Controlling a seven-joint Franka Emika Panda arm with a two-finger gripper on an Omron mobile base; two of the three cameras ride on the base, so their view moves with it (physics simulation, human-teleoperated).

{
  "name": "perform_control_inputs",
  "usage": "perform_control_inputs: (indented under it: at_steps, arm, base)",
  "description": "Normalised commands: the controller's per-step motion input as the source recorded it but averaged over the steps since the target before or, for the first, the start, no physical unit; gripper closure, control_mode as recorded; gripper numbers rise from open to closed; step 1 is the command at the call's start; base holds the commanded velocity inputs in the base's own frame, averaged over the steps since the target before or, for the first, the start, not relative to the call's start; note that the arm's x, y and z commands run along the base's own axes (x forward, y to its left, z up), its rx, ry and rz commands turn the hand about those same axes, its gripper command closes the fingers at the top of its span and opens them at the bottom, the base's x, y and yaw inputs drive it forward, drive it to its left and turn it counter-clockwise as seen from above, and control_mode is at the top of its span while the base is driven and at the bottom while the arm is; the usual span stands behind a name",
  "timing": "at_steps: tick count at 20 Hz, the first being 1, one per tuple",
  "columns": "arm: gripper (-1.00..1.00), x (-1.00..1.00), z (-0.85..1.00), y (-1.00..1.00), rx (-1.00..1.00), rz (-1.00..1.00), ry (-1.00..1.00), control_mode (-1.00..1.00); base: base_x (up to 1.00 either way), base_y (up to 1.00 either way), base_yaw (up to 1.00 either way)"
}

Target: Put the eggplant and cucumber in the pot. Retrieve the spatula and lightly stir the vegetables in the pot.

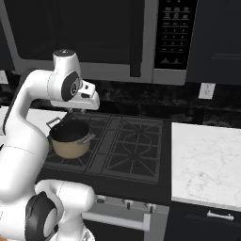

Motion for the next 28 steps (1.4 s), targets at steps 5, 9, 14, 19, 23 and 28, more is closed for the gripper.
perform_control_inputs:
  at_steps: [5, 9, 14, 19, 23, 28]
  arm:
    - [-1.0, 0.0, 0.0, 0.0, 0.0, 0.0, 0.0, 1.0]
    - [-1.0, 0.0, 0.0, 0.0, 0.0, 0.0, 0.0, 1.0]
    - [-1.0, 0.0, 0.0, 0.0, 0.0, 0.0, 0.0, 1.0]
    - [-1.0, 0.0, 0.0, 0.0, 0.0, 0.0, 0.0, 1.0]
    - [-1.0, 0.0, 0.0, 0.0, 0.0, 0.0, 0.0, 1.0]
    - [-1.0, 0.0, -0.34, 0.22, 0.0, 0.0, 0.07, -1.0]
  base:
    - [0.0, 0.07, 0.0]
    - [0.0, 0.56, 0.0]
    - [0.0, 0.8, 0.0]
    - [0.0, 0.68, 0.0]
    - [0.0, 0.45, 0.0]
    - [0.0, 0.0, 0.0]
